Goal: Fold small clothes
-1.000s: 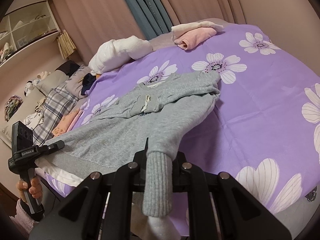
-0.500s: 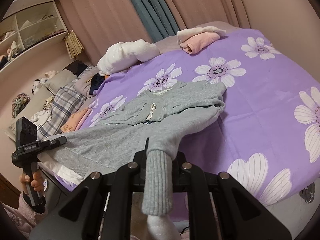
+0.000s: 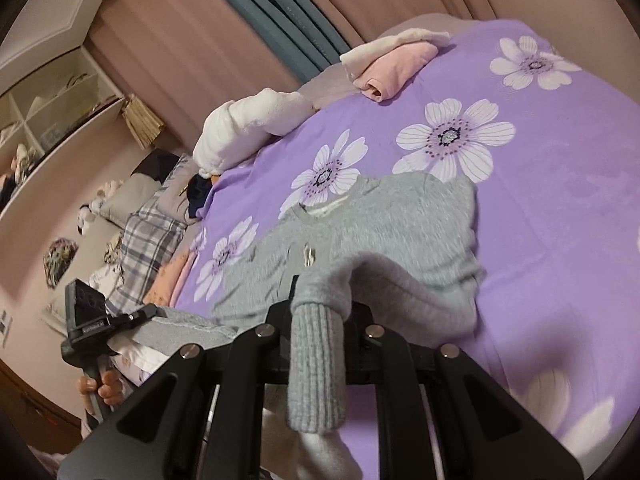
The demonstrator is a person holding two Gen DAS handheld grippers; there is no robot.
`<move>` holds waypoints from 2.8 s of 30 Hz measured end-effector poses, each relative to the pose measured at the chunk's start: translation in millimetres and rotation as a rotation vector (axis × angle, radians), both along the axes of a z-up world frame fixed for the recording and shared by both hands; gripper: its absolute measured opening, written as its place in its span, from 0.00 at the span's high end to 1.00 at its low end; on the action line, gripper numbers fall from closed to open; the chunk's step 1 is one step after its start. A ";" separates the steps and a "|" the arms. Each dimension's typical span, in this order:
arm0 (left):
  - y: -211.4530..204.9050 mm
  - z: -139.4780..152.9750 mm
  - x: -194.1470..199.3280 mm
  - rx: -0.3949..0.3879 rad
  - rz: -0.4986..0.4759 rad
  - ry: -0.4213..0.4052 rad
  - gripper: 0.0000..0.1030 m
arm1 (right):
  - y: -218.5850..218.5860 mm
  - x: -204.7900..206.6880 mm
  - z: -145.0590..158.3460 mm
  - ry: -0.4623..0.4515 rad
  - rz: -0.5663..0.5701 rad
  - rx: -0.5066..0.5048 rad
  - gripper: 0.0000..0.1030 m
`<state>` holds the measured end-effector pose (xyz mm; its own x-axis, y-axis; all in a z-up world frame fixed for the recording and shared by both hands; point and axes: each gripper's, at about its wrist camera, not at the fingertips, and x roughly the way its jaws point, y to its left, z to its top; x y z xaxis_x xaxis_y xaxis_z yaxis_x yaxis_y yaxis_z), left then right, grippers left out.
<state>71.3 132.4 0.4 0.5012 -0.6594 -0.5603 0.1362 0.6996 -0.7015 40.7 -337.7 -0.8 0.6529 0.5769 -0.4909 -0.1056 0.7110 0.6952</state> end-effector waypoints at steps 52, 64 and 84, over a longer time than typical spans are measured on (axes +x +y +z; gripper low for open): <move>55.5 -70.2 187.7 0.063 0.283 0.338 0.34 | 7.8 186.0 -30.3 0.072 0.050 -0.181 0.42; -31.3 -78.6 158.1 0.341 -0.058 0.239 0.34 | 137.8 218.9 -56.1 0.082 0.385 -0.420 0.43; -19.1 -95.1 187.7 0.354 0.070 0.215 0.34 | 160.7 267.6 -72.8 0.080 0.272 -0.628 0.93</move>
<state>259.0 113.3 -94.6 0.3848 -0.3759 -0.8430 -0.0433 0.9050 -0.4233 308.3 -176.9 -73.6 0.4728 0.3055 -0.8265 -0.3029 0.9372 0.1732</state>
